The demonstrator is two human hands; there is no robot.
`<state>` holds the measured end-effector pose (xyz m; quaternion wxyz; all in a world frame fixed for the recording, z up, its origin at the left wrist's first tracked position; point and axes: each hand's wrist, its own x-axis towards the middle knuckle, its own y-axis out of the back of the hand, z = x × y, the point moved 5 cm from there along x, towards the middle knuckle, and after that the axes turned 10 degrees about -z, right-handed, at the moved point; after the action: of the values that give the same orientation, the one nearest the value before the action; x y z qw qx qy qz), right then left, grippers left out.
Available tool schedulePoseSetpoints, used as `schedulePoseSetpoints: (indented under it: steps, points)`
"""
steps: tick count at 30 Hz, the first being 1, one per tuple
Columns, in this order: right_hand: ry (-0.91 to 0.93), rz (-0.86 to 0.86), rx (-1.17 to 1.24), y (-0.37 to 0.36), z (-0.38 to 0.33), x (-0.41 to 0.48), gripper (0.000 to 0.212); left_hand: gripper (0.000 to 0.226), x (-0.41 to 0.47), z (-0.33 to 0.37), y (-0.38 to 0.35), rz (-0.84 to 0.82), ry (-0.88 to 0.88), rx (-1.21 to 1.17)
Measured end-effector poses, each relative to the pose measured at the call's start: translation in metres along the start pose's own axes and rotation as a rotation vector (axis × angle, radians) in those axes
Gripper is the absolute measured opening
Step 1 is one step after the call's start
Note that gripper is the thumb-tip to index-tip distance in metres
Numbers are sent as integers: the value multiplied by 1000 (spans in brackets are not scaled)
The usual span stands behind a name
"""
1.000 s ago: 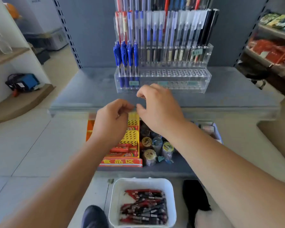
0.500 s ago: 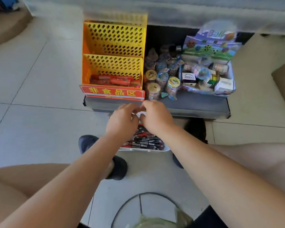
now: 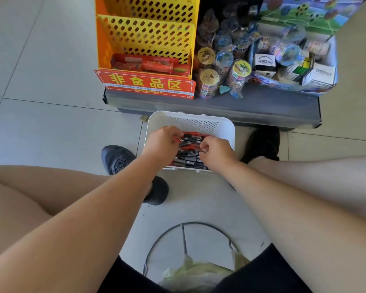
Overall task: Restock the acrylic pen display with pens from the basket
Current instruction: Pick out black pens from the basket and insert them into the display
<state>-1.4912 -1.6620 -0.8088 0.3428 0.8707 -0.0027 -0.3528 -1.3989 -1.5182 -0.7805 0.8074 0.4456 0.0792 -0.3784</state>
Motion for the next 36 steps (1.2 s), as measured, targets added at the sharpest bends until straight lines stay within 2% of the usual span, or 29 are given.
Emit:
schedulePoseSetpoints:
  steps: [7, 10, 13, 18, 21, 24, 30, 34, 36]
  points:
    - [-117, -76, -7, -22, 27, 28, 16, 34, 32, -9, -21, -71, 82, -70]
    - [-146, -74, 73, -30, 25, 44, 20, 33, 45, -14, -29, -93, 112, -120]
    - [-194, -71, 113, -39, 29, 56, 26, 36, 56, -32, -31, -92, 206, -189]
    - [-315, -48, -7, -40, 34, 72, 40, 36, 63, -66, -49, -174, 408, -303]
    - [-319, -113, -57, -39, 27, 79, 45, 37, 65, -77, -58, -192, 543, -456]
    - [-331, -189, -76, -44, 31, 81, 39, 38, 69, -83, -62, -238, 594, -483]
    - [-340, -173, -95, -43, 39, 91, 24, 37, 79, -83, -75, -438, 512, -180]
    - [-393, -252, -122, -49, 41, 87, 47, 38, 78, -78, -83, -589, 439, 107]
    - [-384, -251, -142, -49, 41, 82, 45, 44, 75, -75, -88, -628, 420, 286]
